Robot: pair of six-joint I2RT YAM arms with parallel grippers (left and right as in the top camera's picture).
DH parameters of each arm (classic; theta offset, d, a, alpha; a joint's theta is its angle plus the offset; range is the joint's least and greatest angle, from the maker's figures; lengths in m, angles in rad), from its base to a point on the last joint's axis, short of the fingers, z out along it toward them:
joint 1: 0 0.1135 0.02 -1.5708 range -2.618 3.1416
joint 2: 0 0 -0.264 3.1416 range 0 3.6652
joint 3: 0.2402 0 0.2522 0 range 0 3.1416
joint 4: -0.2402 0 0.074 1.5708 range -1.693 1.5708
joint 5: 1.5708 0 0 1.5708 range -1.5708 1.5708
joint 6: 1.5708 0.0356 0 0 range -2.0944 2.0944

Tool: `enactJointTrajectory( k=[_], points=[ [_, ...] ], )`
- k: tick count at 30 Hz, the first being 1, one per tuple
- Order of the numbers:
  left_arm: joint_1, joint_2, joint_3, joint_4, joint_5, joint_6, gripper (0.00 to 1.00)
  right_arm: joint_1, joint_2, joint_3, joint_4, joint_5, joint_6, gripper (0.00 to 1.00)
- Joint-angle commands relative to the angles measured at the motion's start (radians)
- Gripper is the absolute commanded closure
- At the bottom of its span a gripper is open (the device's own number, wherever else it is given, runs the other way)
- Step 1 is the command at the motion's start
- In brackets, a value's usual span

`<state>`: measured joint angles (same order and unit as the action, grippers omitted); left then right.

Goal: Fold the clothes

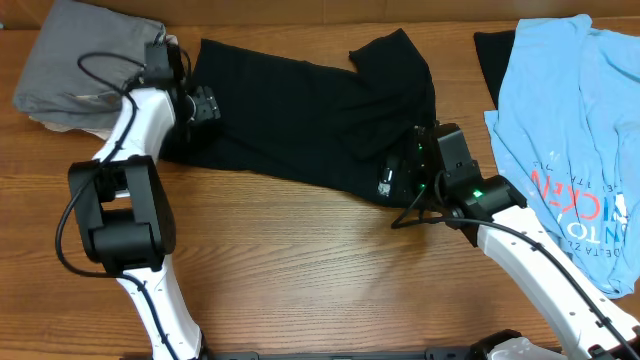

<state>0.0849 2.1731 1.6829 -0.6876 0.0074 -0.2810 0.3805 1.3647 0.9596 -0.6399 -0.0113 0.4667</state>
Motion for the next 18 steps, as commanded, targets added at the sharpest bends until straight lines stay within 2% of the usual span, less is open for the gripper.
enactJointTrajectory(
  k=[1,5,10,13,18],
  points=[
    [-0.005,-0.097,0.175,-0.218,-0.031,0.069,0.12,-0.048,0.005,0.000,-0.008,0.011,-0.006,0.01],
    [-0.004,-0.166,0.233,-0.423,-0.121,0.069,0.10,-0.135,0.014,0.000,-0.030,-0.003,-0.023,0.00],
    [0.014,-0.193,0.232,-0.544,-0.142,0.103,0.09,-0.224,0.077,0.000,0.003,-0.162,-0.179,0.00],
    [0.040,-0.193,0.225,-0.612,-0.141,0.105,0.09,-0.253,0.146,0.000,0.027,-0.204,-0.219,0.00],
    [0.089,-0.193,0.185,-0.654,-0.090,0.185,0.11,-0.262,0.255,0.000,0.080,-0.238,-0.243,0.00]
  ],
)
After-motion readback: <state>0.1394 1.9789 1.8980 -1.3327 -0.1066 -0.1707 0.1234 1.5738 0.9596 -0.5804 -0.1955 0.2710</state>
